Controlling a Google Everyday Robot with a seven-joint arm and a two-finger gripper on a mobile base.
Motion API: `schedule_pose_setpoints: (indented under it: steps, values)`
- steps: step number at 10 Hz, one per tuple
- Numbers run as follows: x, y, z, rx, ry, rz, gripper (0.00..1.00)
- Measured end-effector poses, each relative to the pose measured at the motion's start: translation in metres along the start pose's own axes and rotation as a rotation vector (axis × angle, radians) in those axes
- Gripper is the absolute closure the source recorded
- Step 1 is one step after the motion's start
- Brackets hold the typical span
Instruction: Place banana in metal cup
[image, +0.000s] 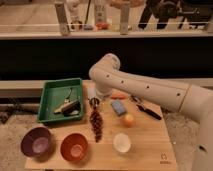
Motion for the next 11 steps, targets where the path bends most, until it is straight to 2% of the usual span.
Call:
schedule_pose_setpoints:
  steps: [4,6,11]
  values:
    - [-0.014,-0.022,0.009,0.013,-0.008,-0.042,0.23]
    - [-0.02,-0.029,0.016,0.022,-0.01,-0.064,0.2]
    - [-0.034,-0.045,0.028,0.035,-0.016,-0.135,0.2]
